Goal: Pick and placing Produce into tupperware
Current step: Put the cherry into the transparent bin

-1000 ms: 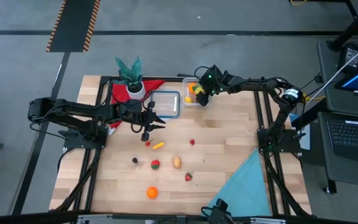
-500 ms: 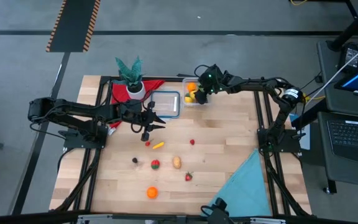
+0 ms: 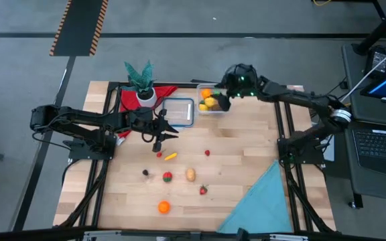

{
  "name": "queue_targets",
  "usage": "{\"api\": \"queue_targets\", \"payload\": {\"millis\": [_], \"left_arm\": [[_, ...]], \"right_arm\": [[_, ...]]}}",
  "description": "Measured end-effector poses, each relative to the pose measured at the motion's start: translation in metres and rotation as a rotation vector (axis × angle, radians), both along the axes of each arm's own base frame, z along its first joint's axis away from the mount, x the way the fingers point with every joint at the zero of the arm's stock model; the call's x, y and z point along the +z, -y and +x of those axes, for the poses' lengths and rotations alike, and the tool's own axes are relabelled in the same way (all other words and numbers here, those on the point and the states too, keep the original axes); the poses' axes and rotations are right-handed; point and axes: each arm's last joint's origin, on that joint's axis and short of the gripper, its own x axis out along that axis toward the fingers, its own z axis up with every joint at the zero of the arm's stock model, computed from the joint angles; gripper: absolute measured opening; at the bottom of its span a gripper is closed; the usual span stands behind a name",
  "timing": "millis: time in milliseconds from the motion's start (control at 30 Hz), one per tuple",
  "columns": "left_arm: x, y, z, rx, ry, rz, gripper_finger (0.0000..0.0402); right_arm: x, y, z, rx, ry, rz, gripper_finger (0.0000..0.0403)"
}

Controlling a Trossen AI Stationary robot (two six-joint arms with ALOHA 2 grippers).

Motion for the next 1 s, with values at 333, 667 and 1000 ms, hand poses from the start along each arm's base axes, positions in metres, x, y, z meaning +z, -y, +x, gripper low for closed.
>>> {"api": "queue_targets", "payload": {"millis": [333, 667, 1000], "left_arm": [[-0.006, 0.011, -0.012, 0.032, -0.15, -0.031, 0.0082], [0.016, 0.058, -0.05, 0.113, -0.168, -0.02, 0.0074], [0.013, 0.105, -0.072, 0.196, -0.17, -0.1, 0.0025]], "right_arm": [[-0.03, -0.072, -0.001, 0.143, 0.02, -0.09, 0.0266], [-0.048, -0.099, 0.001, 0.177, 0.052, -0.085, 0.0266], [-0.048, -0.107, 0.003, 0.191, 0.06, -0.056, 0.0266]]}}
